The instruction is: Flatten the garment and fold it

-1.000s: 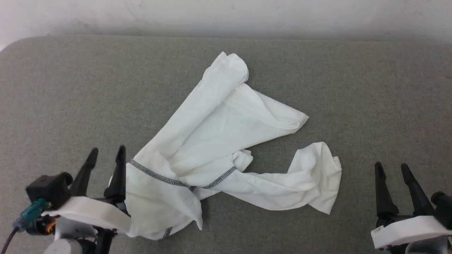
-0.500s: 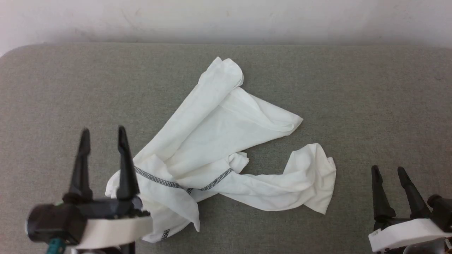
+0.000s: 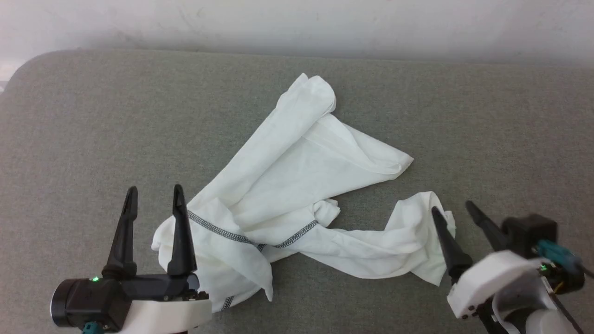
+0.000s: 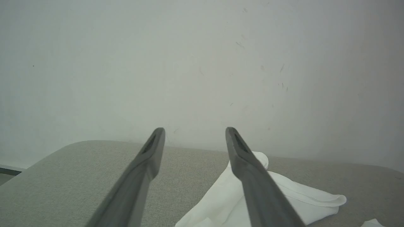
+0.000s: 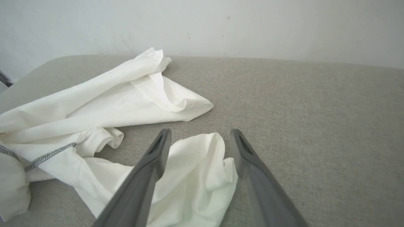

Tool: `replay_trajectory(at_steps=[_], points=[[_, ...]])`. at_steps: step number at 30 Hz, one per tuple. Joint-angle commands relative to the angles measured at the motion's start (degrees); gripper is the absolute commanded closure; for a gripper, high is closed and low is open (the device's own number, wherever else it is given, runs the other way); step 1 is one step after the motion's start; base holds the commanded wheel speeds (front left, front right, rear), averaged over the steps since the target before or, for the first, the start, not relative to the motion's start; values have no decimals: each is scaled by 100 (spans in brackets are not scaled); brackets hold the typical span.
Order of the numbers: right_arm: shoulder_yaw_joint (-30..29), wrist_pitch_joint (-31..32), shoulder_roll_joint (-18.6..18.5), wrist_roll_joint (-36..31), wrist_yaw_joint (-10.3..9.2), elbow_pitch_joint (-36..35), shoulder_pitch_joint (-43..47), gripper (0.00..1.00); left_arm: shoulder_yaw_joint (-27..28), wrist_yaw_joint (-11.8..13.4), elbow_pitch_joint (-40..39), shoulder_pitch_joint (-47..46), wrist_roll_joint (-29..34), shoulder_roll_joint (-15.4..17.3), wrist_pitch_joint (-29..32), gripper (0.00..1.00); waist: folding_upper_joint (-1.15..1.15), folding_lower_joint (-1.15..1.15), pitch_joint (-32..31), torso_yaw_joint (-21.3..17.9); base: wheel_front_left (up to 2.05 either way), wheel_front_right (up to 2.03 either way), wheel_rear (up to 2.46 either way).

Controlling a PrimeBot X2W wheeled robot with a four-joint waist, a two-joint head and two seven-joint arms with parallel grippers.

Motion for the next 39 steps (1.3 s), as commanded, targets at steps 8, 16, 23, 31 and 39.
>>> replay_trajectory(at_steps=[8, 16, 23, 31, 39], points=[[515, 3002, -935, -12, -6, 16, -508, 0, -95, -290, 176, -211, 43, -181, -27, 0, 0, -1, 226, 365, 0, 0, 0], [942, 3534, -1269, 160, -6, 670, -891, 0, -157, -390, 328, -306, 90, -223, -27, 0, 0, -1, 324, 717, 0, 0, 0], [642, 2843, -1060, 99, -6, 1116, -1243, 100, -149, -412, 421, -307, 149, -230, -27, 0, 0, -1, 246, 575, 0, 0, 0], [-1294, 2011, -1358, -203, -6, 305, -2073, 100, -114, -487, 433, -312, 195, -232, -27, 0, 0, -1, 118, -27, 0, 0, 0], [-3530, 1961, -1742, -981, -6, -51, -1241, 100, -84, -579, 501, -379, 151, -233, -27, 0, 0, -1, 231, -274, 0, 0, 0]])
